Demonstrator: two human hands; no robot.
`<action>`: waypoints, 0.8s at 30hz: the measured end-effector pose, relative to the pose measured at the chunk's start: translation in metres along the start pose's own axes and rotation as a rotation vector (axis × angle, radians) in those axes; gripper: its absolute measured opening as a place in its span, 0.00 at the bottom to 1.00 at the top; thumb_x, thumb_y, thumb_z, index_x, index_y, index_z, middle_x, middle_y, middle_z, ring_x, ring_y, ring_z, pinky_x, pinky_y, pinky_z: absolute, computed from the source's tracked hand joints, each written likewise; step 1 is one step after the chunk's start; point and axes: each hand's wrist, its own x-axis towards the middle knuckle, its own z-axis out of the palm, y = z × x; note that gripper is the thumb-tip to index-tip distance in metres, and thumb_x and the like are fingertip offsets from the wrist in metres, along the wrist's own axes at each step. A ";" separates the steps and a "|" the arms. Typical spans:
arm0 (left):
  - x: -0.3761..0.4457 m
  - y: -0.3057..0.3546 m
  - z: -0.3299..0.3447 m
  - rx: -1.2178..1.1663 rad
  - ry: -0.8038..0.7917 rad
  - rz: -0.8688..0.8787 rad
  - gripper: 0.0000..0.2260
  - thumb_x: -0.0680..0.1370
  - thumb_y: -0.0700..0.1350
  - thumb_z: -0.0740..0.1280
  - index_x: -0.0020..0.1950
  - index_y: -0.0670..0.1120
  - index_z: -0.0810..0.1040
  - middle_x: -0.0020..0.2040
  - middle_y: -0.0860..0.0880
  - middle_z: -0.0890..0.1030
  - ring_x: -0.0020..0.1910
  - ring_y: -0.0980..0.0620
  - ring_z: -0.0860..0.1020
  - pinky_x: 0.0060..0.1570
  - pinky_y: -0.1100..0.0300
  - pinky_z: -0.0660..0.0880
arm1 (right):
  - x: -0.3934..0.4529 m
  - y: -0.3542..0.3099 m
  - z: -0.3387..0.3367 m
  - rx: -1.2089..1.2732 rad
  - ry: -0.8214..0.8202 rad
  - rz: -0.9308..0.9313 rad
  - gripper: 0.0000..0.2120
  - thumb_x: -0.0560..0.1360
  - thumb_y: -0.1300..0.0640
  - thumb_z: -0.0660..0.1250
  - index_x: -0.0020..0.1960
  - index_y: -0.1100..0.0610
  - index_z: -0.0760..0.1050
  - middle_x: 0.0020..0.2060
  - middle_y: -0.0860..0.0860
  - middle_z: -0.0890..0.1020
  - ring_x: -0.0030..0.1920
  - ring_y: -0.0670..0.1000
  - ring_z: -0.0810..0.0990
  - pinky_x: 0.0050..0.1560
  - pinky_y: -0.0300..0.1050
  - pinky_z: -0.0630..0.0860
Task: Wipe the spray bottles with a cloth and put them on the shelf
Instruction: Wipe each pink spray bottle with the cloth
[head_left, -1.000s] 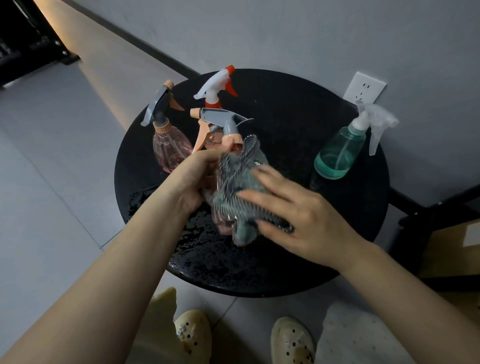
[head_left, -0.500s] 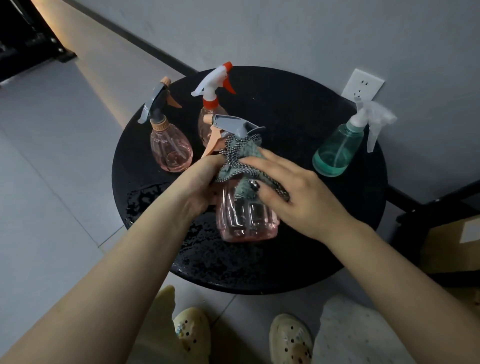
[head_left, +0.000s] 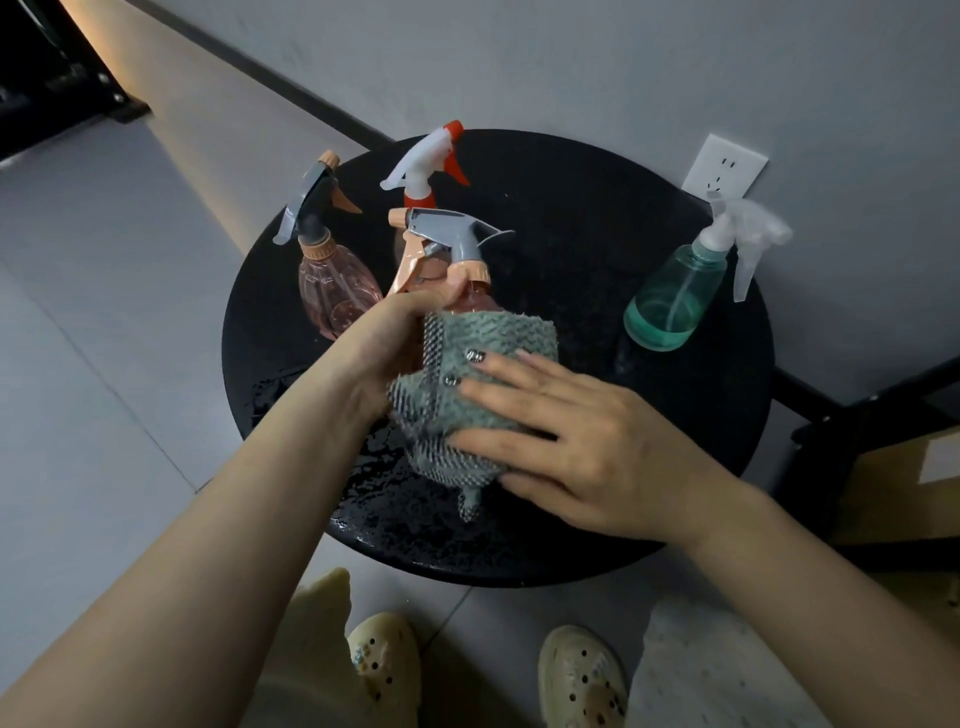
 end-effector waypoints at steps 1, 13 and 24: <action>0.000 -0.001 0.000 0.021 -0.006 -0.017 0.08 0.75 0.46 0.63 0.48 0.41 0.75 0.40 0.45 0.80 0.35 0.49 0.80 0.37 0.60 0.79 | 0.001 0.002 0.000 0.029 0.015 0.055 0.17 0.79 0.53 0.60 0.65 0.55 0.74 0.67 0.57 0.72 0.71 0.55 0.65 0.70 0.51 0.64; -0.004 -0.005 0.003 0.131 0.213 0.092 0.03 0.78 0.43 0.63 0.47 0.47 0.76 0.37 0.51 0.81 0.36 0.52 0.79 0.46 0.53 0.76 | 0.018 0.006 0.010 0.976 0.188 0.810 0.17 0.78 0.50 0.58 0.63 0.33 0.62 0.60 0.33 0.73 0.61 0.32 0.71 0.61 0.28 0.66; -0.005 0.000 0.005 0.088 0.137 0.109 0.17 0.76 0.52 0.63 0.60 0.44 0.75 0.52 0.44 0.82 0.53 0.44 0.81 0.53 0.47 0.77 | 0.008 0.011 0.023 1.527 0.231 0.974 0.38 0.59 0.46 0.73 0.67 0.41 0.64 0.60 0.46 0.78 0.58 0.50 0.79 0.56 0.56 0.77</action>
